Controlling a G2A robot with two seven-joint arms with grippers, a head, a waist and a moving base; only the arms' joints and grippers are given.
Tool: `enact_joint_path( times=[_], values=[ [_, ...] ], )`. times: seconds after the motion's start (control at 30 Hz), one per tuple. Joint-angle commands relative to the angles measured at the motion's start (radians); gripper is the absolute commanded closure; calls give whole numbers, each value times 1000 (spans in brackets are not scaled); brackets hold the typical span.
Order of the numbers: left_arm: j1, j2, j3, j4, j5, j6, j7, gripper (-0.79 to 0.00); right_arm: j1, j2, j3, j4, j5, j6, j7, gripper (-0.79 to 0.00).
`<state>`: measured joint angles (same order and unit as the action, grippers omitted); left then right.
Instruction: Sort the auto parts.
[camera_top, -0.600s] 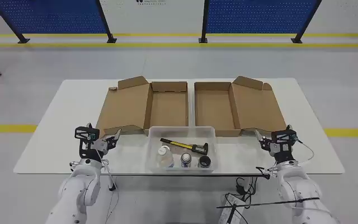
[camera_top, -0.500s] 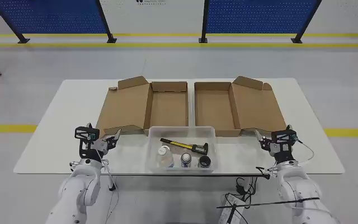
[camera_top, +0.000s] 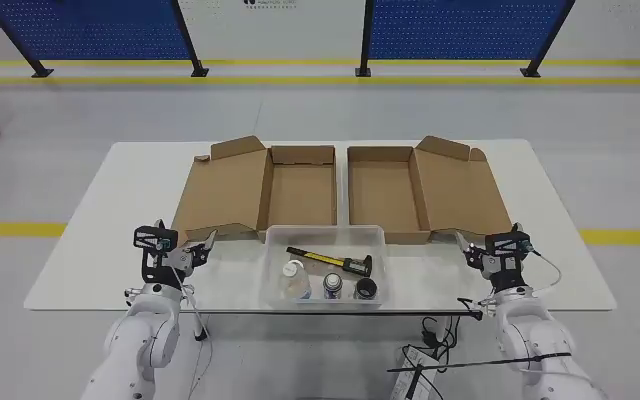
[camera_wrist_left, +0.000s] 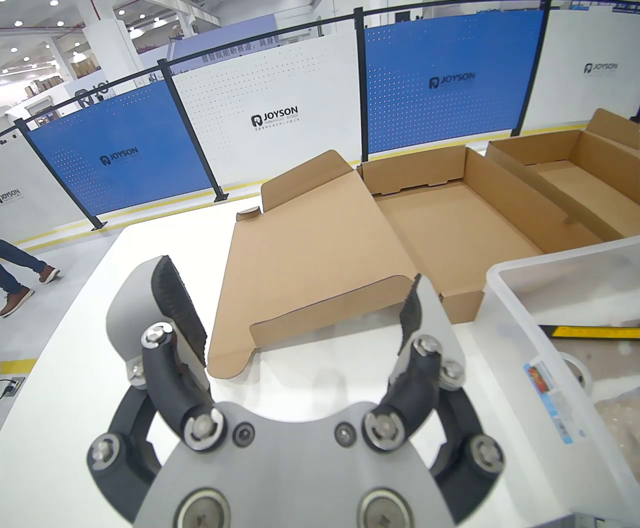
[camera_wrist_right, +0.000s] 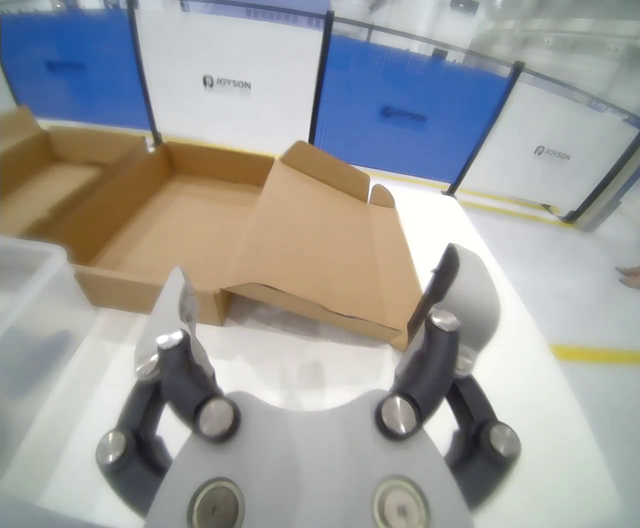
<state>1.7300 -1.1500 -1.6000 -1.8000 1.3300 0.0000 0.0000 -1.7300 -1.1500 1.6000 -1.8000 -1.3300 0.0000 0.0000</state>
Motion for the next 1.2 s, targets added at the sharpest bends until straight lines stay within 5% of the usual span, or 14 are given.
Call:
enact_joint_path(
  times=[0.0,0.5,0.83,1.17],
  values=[
    [-6,0,3,-1,10,-6,-1,-785,0,0,0,0,0,0,0,-785],
    [-139,-18,129,-89,-117,-111,-90,-785,0,0,0,0,0,0,0,-785],
    [-92,-11,131,-236,-240,-255,-304,-785,0,0,0,0,0,0,0,-785],
    [-5,15,75,-339,-345,-500,-539,-785,0,0,0,0,0,0,0,-785]
  ],
)
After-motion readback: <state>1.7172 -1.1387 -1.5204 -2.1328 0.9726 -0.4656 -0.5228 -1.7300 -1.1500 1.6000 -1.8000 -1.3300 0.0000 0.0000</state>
